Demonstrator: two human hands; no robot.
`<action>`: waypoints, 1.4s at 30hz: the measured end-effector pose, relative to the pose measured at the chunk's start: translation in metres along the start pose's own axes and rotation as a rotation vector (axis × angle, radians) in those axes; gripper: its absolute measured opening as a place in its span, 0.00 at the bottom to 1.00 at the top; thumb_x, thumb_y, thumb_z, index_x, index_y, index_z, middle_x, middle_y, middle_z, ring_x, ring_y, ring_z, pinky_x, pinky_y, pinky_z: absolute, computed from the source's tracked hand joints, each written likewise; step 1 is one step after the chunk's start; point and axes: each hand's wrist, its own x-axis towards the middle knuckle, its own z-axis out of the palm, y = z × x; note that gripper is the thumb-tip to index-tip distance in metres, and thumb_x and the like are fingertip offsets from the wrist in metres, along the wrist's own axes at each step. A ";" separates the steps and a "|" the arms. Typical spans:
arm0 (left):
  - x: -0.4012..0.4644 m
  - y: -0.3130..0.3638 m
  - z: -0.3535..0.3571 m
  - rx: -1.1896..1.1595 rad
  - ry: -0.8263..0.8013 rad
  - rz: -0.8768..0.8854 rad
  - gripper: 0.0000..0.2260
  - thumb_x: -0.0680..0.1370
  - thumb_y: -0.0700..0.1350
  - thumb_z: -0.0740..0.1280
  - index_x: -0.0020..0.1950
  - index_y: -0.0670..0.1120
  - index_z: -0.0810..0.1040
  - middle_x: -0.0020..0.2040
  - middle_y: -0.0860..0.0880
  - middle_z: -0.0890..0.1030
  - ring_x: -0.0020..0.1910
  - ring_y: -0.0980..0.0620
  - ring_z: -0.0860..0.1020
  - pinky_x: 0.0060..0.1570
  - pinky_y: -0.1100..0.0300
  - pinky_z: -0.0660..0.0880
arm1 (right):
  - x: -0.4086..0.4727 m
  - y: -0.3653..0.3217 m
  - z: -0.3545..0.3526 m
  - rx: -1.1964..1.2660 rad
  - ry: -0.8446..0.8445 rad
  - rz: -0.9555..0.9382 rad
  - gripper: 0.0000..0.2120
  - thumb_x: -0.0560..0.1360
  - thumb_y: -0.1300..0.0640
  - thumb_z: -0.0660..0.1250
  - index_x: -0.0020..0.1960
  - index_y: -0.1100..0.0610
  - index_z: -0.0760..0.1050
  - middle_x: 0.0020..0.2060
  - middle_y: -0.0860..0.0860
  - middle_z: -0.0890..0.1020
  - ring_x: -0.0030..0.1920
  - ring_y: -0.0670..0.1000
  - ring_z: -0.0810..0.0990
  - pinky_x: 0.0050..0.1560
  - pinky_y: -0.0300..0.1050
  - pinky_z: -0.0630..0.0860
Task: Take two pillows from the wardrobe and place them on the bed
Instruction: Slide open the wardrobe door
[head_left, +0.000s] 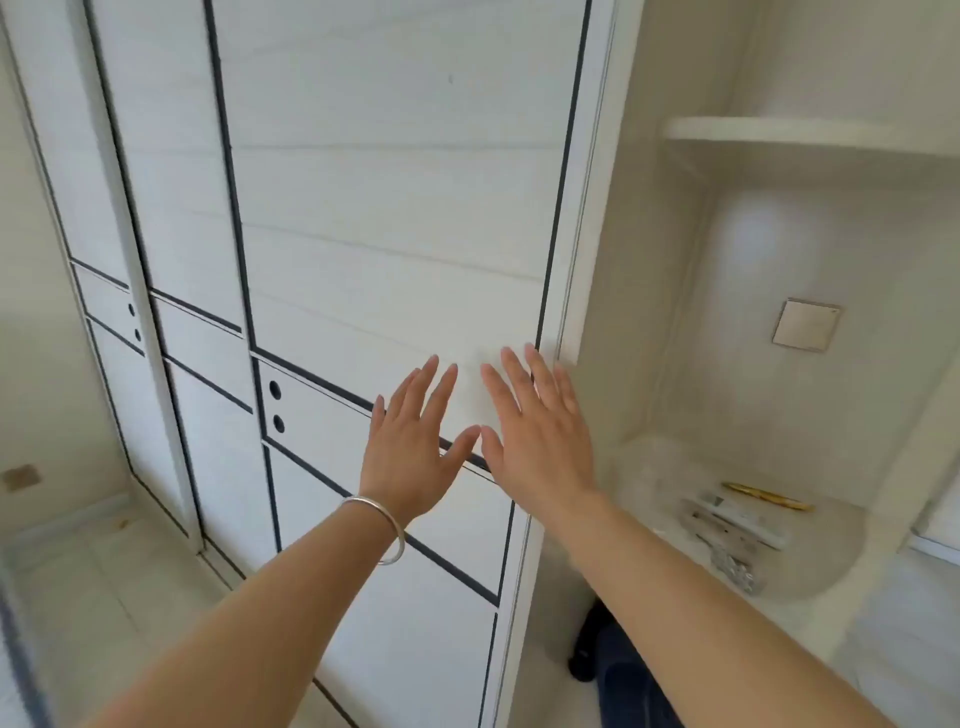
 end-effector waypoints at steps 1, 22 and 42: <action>0.007 0.003 0.008 -0.026 0.001 -0.017 0.33 0.74 0.66 0.45 0.77 0.55 0.51 0.78 0.53 0.52 0.77 0.50 0.52 0.74 0.43 0.51 | 0.007 0.006 0.006 -0.014 0.016 -0.061 0.26 0.71 0.49 0.64 0.68 0.56 0.69 0.68 0.55 0.72 0.71 0.58 0.66 0.70 0.57 0.60; 0.053 -0.020 0.096 -0.120 0.039 -0.060 0.29 0.79 0.57 0.47 0.75 0.58 0.36 0.78 0.55 0.37 0.77 0.56 0.39 0.73 0.44 0.57 | 0.035 -0.006 0.057 -0.734 -0.240 -0.320 0.32 0.80 0.49 0.49 0.72 0.73 0.47 0.72 0.72 0.50 0.71 0.74 0.44 0.66 0.70 0.33; 0.088 -0.075 0.062 -0.266 0.053 -0.311 0.30 0.76 0.66 0.45 0.76 0.59 0.45 0.78 0.58 0.46 0.77 0.58 0.49 0.74 0.55 0.53 | 0.090 -0.029 0.092 1.043 -0.165 0.568 0.31 0.80 0.52 0.54 0.76 0.54 0.41 0.76 0.51 0.53 0.73 0.51 0.59 0.65 0.42 0.65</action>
